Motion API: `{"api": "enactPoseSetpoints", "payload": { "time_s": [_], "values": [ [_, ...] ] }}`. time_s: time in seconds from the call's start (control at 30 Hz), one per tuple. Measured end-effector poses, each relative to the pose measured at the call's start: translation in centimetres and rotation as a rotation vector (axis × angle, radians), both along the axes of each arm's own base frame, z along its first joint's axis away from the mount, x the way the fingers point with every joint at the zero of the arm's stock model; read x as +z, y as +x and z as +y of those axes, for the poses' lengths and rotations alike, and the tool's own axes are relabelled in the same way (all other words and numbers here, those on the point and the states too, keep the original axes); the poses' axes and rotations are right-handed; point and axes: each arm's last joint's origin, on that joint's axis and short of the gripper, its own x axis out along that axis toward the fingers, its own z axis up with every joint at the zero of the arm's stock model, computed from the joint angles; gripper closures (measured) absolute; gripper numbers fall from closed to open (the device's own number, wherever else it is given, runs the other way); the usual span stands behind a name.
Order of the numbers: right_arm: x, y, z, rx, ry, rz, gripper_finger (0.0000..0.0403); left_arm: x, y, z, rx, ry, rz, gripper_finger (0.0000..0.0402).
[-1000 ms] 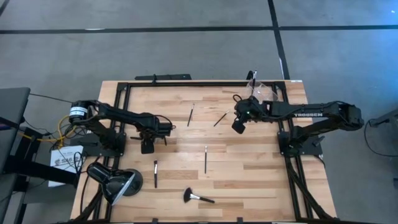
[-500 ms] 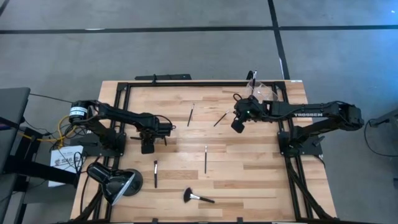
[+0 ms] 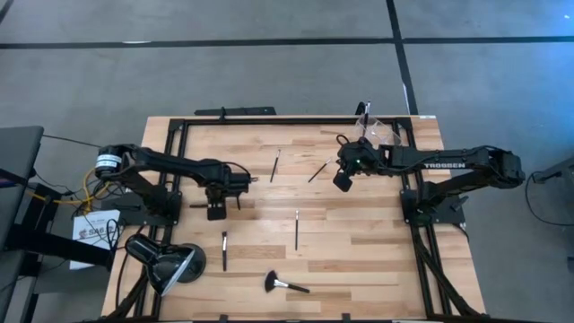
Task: Put items in baskets/containers
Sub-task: Put the black powder brush into the transparent organizer
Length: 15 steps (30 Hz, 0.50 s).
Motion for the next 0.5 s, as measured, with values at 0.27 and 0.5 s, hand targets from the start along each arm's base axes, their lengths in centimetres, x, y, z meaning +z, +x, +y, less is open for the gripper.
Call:
{"api": "enactPoseSetpoints", "payload": {
  "time_s": [0.27, 0.5],
  "values": [
    [0.0, 0.1, 0.4, 0.004, 0.012, -0.007, 0.0402, 3.0, -0.7, 0.0, -0.026, 0.008, -0.126, 0.0396],
    [0.0, 0.2, 0.7, 0.008, 0.019, -0.013, 0.0402, 3.9, -1.4, -0.3, 0.027, -0.050, -0.155, 0.0387]
  ]
}}
